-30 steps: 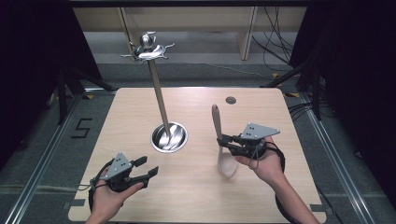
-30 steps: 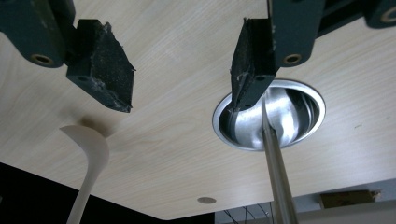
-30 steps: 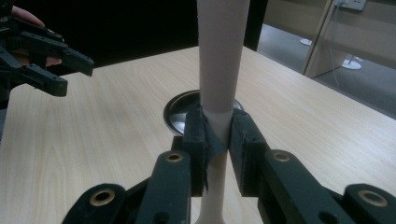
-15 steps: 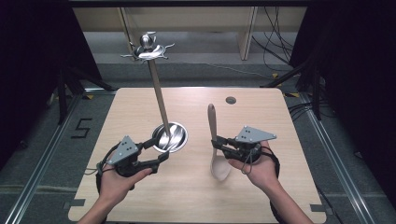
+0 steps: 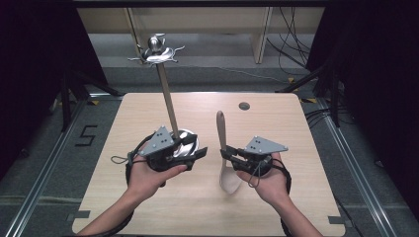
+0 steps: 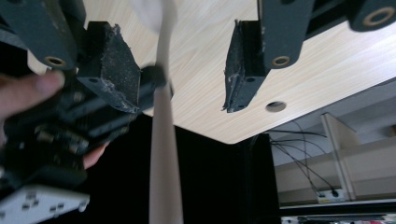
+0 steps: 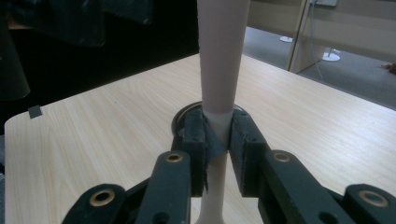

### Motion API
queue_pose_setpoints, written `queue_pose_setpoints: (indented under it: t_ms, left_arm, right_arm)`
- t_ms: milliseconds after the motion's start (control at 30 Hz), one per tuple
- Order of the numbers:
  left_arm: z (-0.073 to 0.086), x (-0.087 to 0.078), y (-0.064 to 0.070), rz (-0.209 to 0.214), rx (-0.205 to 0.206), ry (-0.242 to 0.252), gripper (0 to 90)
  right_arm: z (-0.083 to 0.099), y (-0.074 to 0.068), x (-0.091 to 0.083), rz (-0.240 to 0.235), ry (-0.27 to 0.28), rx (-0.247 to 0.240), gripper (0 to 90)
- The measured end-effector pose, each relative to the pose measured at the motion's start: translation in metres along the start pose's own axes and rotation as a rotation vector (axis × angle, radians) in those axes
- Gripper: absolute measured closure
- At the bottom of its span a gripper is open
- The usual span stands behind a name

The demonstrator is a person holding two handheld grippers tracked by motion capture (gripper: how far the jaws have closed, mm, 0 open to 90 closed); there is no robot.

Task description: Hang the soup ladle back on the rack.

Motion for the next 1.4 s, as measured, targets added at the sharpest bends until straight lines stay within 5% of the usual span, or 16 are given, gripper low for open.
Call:
queue_pose_setpoints:
  t_ms: [100, 133, 533, 600, 700, 767, 800, 933, 967, 1133, 1200, 1233, 1400]
  left_arm:
    - [-0.006, 0.013, 0.007, 0.021, -0.014, 0.003, 47.5]
    - [-0.008, 0.018, 0.010, 0.024, -0.013, 0.009, 48.1]
    - [-0.007, 0.042, 0.015, 0.011, -0.046, 0.027, 57.0]
    - [-0.007, 0.044, 0.014, 0.009, -0.053, 0.029, 58.9]
    - [-0.006, 0.045, 0.014, -0.001, -0.060, 0.033, 64.6]
    - [-0.005, 0.045, 0.013, -0.005, -0.065, 0.043, 68.8]
    - [-0.006, 0.045, 0.014, -0.001, -0.072, 0.047, 70.7]
    - [-0.008, 0.043, 0.016, -0.003, -0.066, 0.049, 73.8]
    - [-0.009, 0.043, 0.016, -0.006, -0.063, 0.051, 74.0]
    - [-0.014, 0.038, 0.012, -0.017, -0.045, 0.057, 74.3]
    - [-0.020, 0.032, 0.007, -0.028, -0.037, 0.059, 74.4]
    - [-0.021, 0.030, 0.005, -0.033, -0.030, 0.055, 74.4]
    - [-0.025, 0.023, -0.001, -0.054, -0.002, 0.041, 74.4]
  right_arm:
    - [0.000, -0.002, -0.001, -0.002, -0.013, 0.033, 78.2]
    - [0.001, 0.000, 0.000, 0.001, -0.001, -0.004, 78.2]
    - [0.001, -0.005, 0.000, 0.022, -0.008, 0.014, 78.2]
    - [0.001, -0.006, 0.002, 0.053, 0.003, 0.005, 78.2]
    - [0.001, -0.007, 0.004, 0.015, -0.015, -0.012, 78.1]
    - [0.002, -0.007, 0.004, 0.033, -0.018, -0.037, 78.1]
    - [0.002, -0.011, 0.005, 0.027, -0.023, 0.013, 78.1]
    - [0.001, -0.012, 0.004, 0.036, -0.032, 0.001, 77.6]
    - [0.000, -0.008, 0.005, 0.048, -0.009, -0.053, 76.5]
    - [-0.002, -0.007, -0.001, 0.050, -0.007, -0.074, 56.4]
    - [0.001, -0.009, -0.008, 0.049, -0.033, -0.040, 52.0]
    - [0.002, -0.007, -0.009, 0.059, -0.018, -0.079, 51.0]
    - [0.011, -0.005, -0.026, 0.074, -0.026, -0.046, 48.3]
Point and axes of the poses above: each handheld gripper's, and its own axes: x roughly forward along the jaws, z roughly out of its underside, y roughly to its right, the point moved 1 cm from there along x, roughly forward along the jaws, and after that the axes turned 10 degrees about -x, right-handed, at the moved point
